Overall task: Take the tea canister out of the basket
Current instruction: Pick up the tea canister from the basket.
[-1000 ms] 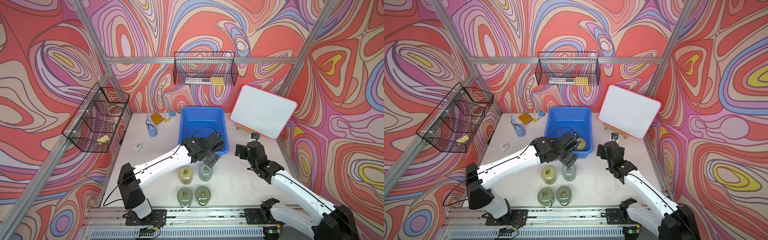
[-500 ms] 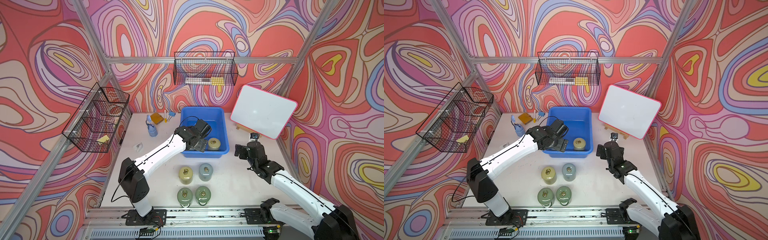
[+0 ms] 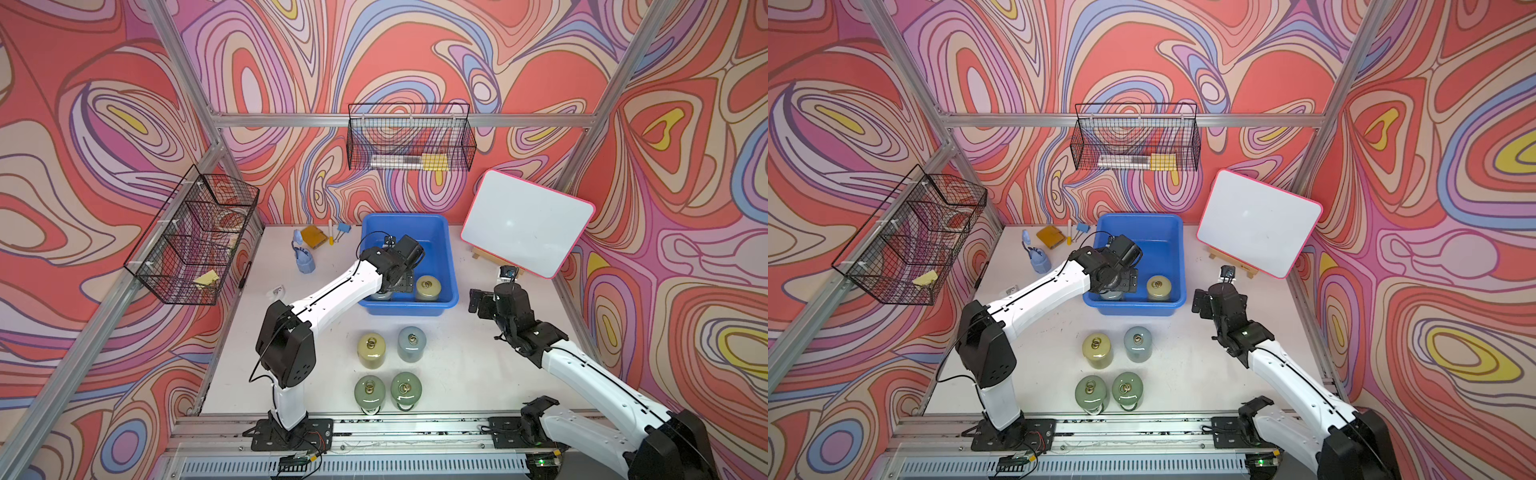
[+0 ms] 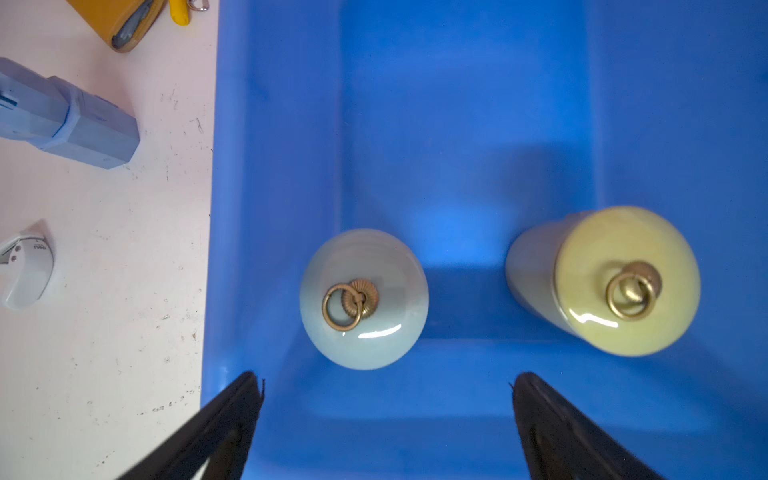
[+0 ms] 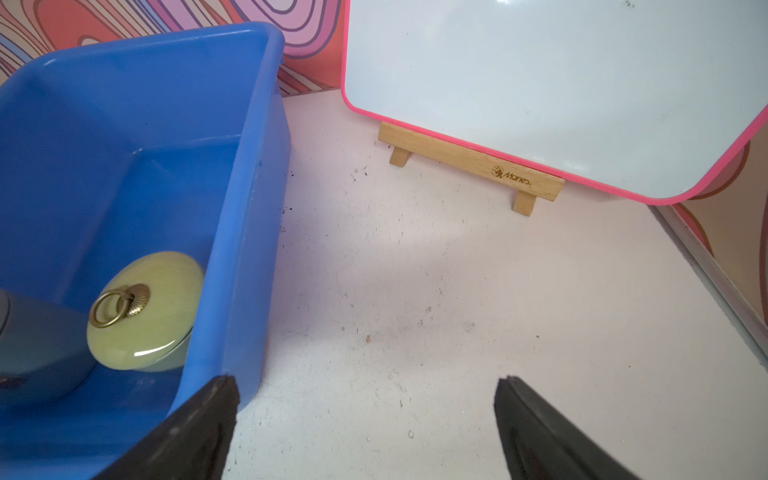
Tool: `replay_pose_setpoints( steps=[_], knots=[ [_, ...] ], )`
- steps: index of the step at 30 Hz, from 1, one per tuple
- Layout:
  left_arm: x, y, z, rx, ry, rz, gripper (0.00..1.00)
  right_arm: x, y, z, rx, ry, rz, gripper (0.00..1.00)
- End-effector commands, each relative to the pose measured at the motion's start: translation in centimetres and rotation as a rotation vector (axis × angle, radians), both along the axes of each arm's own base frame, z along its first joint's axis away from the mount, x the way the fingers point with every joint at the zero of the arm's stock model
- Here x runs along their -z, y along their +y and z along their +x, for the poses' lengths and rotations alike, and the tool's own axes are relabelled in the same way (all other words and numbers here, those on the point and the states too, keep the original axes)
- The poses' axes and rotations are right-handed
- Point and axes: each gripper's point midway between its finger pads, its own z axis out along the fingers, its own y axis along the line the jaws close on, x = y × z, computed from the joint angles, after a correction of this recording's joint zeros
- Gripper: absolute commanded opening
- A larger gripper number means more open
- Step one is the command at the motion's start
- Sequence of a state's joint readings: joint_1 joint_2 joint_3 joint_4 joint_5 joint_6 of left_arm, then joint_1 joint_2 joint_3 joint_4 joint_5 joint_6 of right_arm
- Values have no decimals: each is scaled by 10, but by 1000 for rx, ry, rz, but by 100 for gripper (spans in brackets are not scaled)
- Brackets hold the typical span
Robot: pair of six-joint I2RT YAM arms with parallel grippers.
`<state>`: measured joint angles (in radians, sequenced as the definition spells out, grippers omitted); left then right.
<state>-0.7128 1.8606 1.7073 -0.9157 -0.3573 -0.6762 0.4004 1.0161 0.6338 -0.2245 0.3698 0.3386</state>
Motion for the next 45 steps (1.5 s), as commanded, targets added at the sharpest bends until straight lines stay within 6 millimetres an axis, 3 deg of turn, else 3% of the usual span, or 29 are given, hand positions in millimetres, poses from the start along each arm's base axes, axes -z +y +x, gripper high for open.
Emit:
replay_pose_setpoints(
  steps=[1,27,37,45],
  knots=[
    [4,13,6,-92,15,19,99,1,-2,-3,4,-2,7,98],
    [68,23,15,-136,242,53,99,1,1,-4,-12,-4,21,98],
    [90,5,17,-70,311,7,97,0,1,-4,-11,-6,22,98],
    [89,-6,25,-25,293,-19,96,1,0,-4,-7,-5,21,98]
  ],
)
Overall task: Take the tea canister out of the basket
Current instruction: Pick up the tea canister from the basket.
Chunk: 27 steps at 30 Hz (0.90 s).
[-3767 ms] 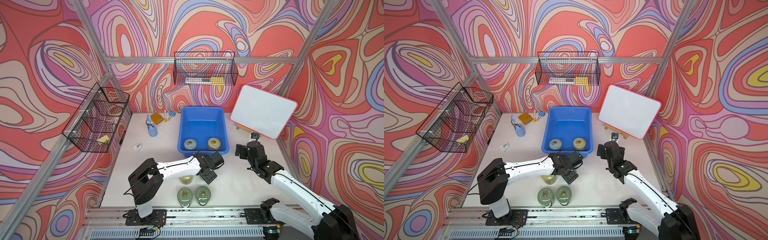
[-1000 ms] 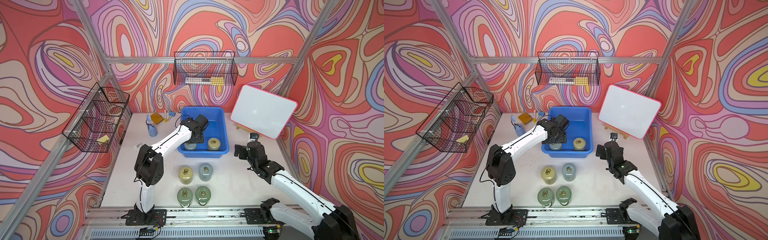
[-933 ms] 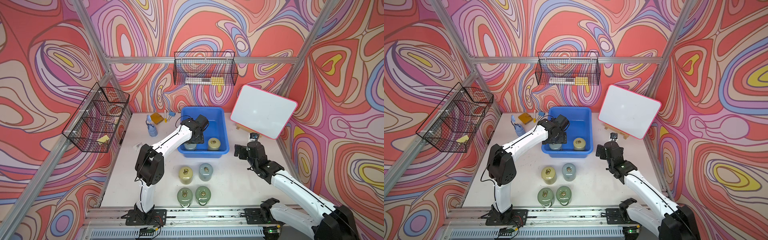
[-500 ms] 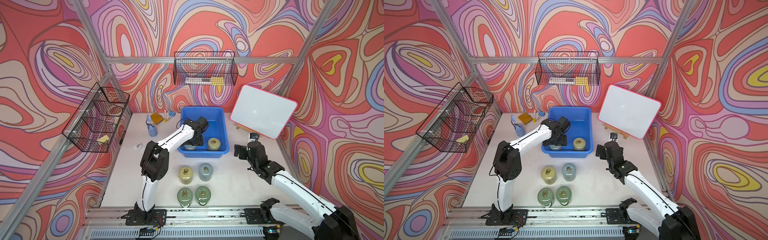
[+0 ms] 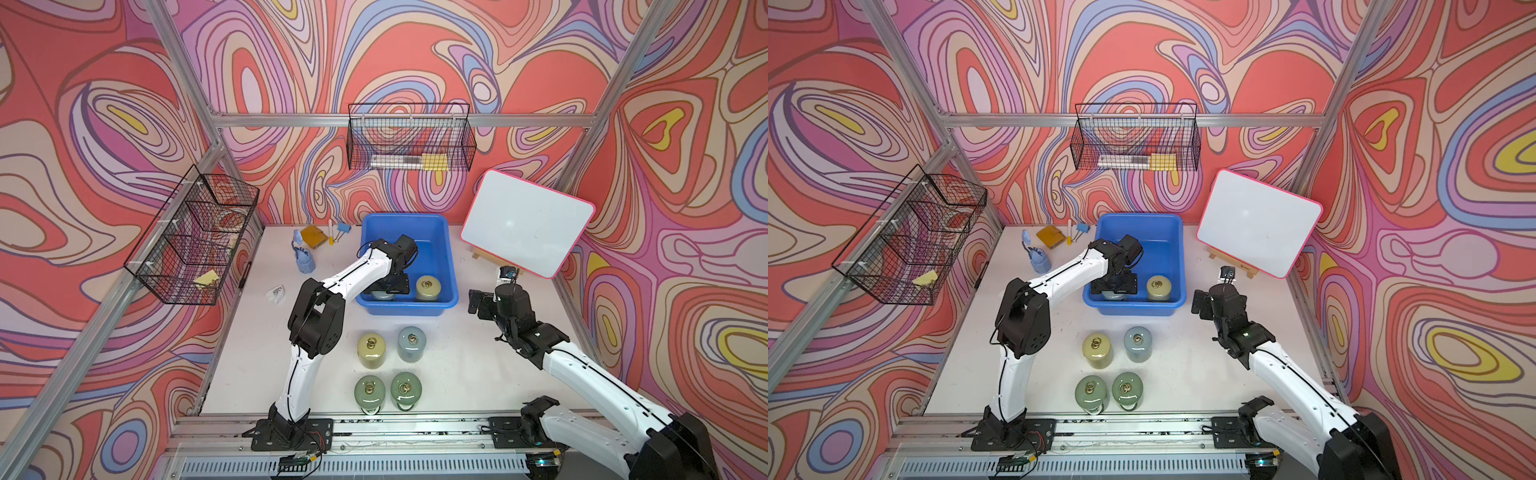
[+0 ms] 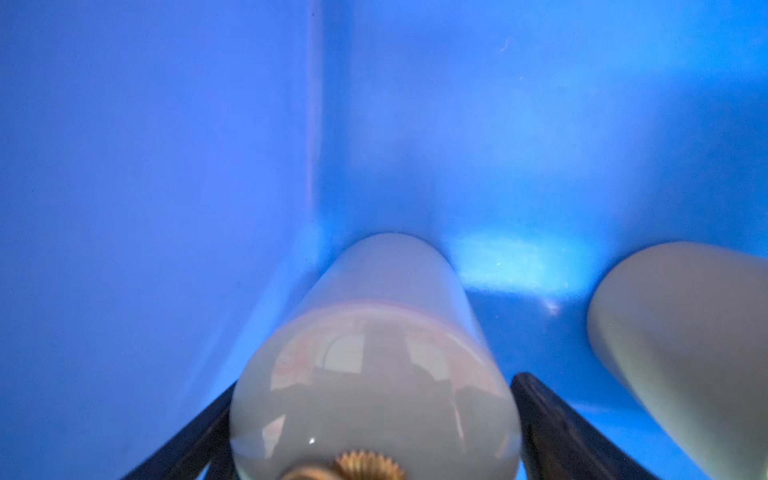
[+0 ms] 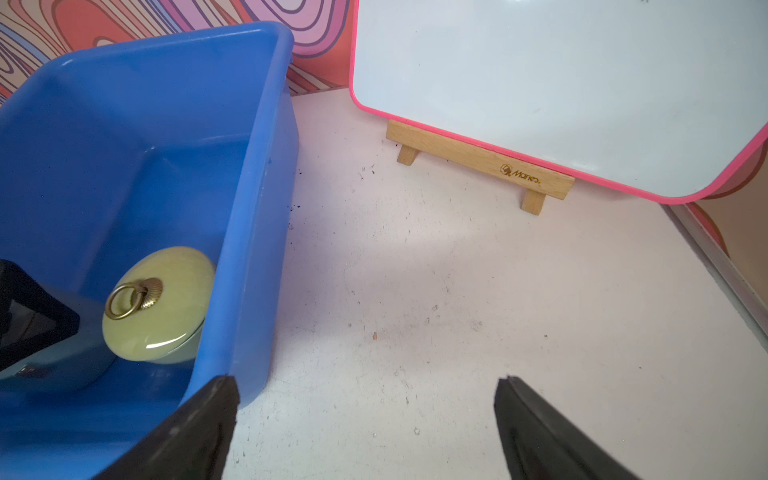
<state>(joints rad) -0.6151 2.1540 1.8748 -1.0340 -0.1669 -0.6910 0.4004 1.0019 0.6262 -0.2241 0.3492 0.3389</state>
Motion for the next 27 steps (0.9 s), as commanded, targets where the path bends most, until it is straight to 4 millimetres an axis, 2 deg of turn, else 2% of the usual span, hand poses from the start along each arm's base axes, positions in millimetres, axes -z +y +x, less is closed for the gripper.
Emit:
replay_pose_setpoints(
  steps=[1,14,16,21,23,27],
  knots=[
    [-1,-8,8,32,-13,-24,96,1,-2,-2,9,-2,7,98],
    [14,-4,17,69,15,-47,90,1,-2,-2,7,-3,9,98],
    [16,-3,19,74,15,-48,83,2,-2,-2,8,-1,7,98],
    [16,-4,20,81,13,-57,76,3,-2,-2,7,0,6,98],
    [15,-5,21,94,12,-65,63,2,-2,-2,8,1,6,98],
    [12,-5,21,98,7,-67,59,3,-2,-2,6,1,5,98]
  ],
)
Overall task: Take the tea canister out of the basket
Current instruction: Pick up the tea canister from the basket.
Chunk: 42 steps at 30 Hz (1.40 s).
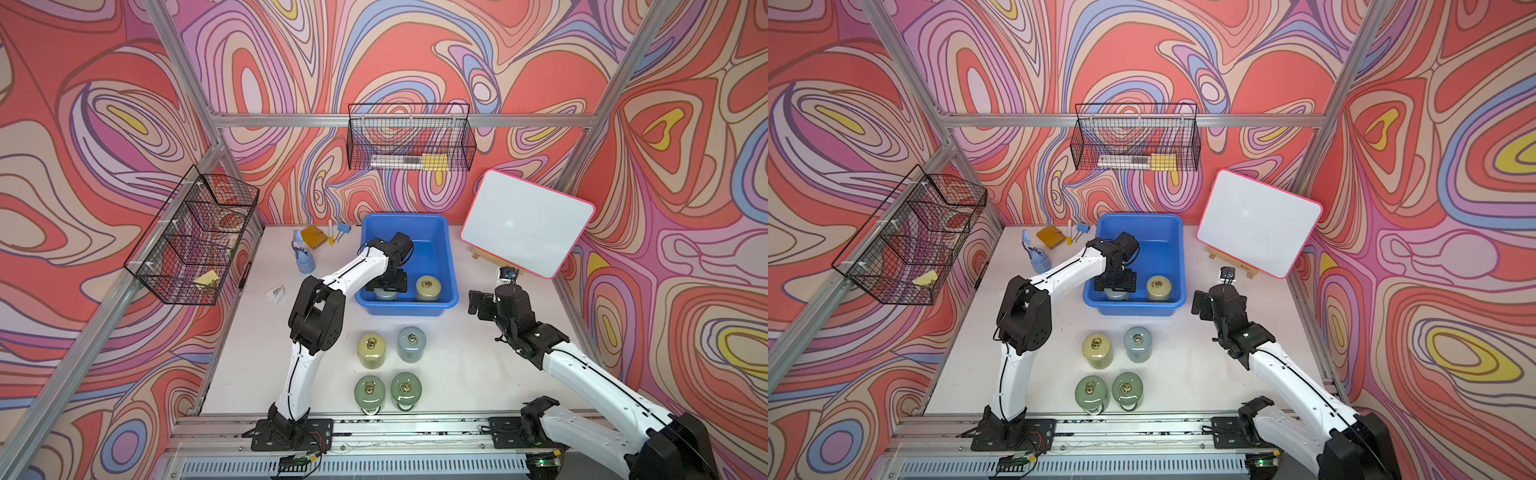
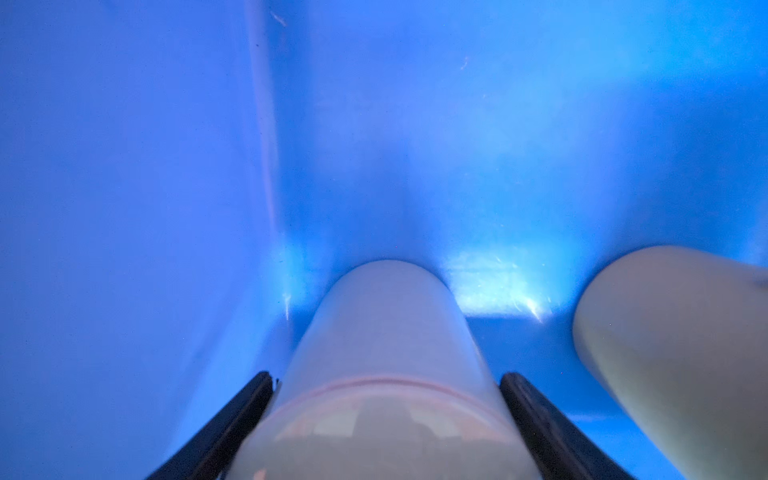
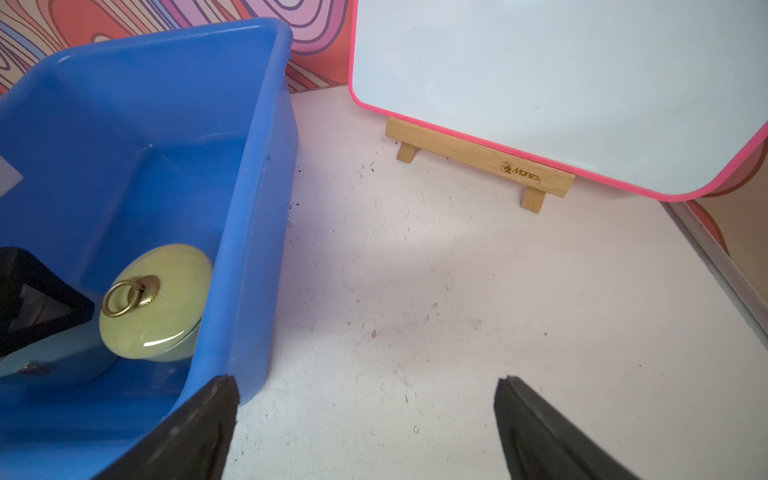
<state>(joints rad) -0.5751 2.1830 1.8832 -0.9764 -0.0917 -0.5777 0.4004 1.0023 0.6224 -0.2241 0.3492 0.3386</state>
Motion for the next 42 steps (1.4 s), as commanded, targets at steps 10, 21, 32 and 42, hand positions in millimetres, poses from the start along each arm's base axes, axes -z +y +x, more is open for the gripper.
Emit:
replay_pose_setpoints(
  steps=[10,21,32,42],
  knots=[
    [-41,-2,14,54,-108,-29,27,1,-2,-1,7,-1,7,98],
    [-92,0,16,91,-200,-50,17,2,-2,-1,7,-1,7,98],
    [-131,-9,11,128,-250,-137,12,0,-2,-1,9,-5,8,98],
    [-165,-5,5,141,-316,-166,12,-1,-4,-2,16,-12,8,98]
  ],
)
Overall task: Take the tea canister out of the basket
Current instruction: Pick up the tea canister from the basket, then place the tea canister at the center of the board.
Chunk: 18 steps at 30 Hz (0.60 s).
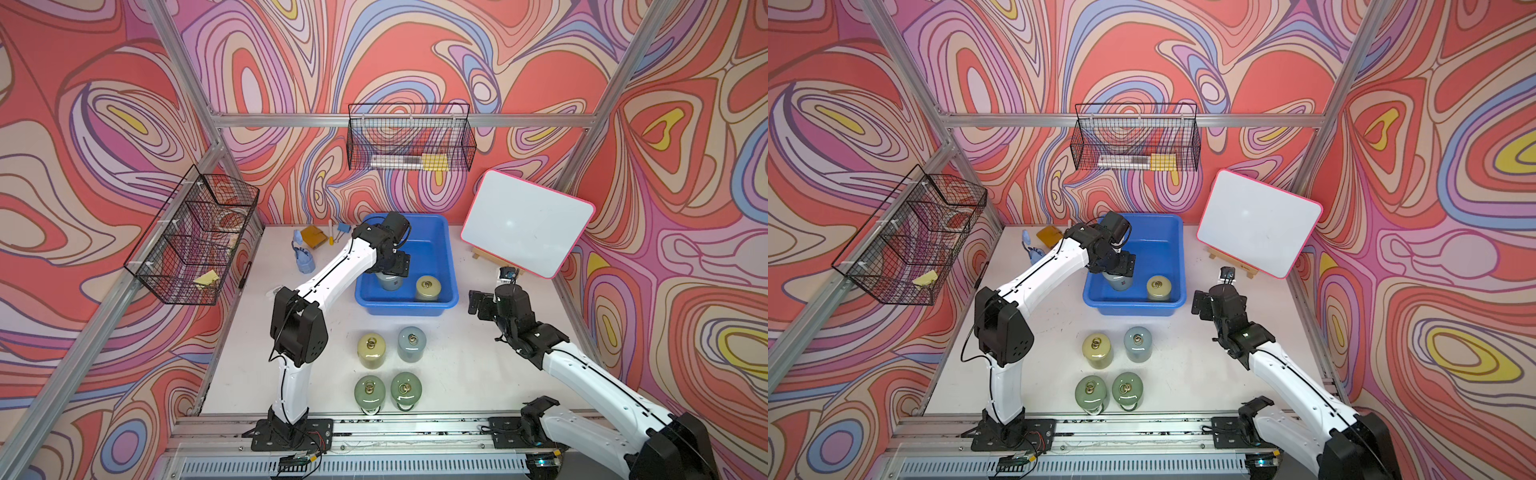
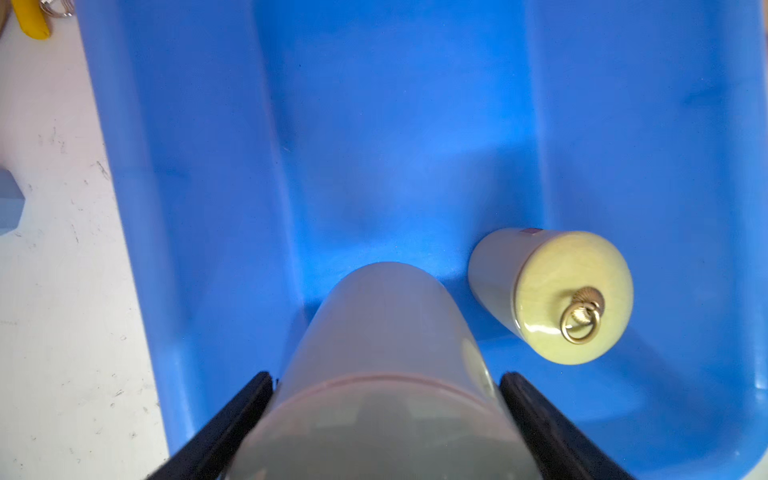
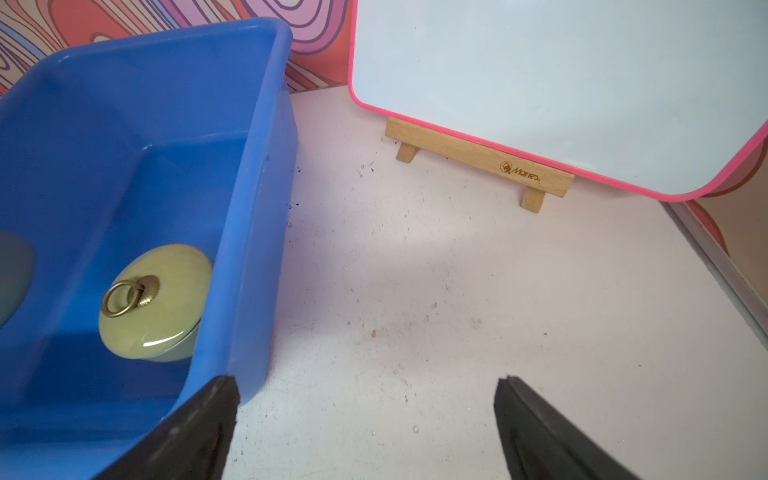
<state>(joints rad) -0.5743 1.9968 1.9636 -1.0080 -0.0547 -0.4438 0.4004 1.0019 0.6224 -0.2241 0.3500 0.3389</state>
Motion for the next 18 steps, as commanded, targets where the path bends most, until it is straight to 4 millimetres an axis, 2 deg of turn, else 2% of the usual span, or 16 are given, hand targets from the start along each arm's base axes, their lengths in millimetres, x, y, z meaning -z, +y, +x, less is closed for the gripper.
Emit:
replay_pose_setpoints(
  steps=[1,9,14,18],
  knots=[
    [-59,5,1,0,-128,-60,12,-1,-4,-2,15,-12,8,98],
    [-88,0,-18,52,-142,-127,12,-4,-6,-3,27,-21,3,98],
    [-109,-20,-40,162,-169,-185,12,-4,-10,-4,43,-24,-4,98],
    [-119,-36,-57,232,-183,-203,12,-7,-17,-6,76,-41,-10,98]
  ],
)
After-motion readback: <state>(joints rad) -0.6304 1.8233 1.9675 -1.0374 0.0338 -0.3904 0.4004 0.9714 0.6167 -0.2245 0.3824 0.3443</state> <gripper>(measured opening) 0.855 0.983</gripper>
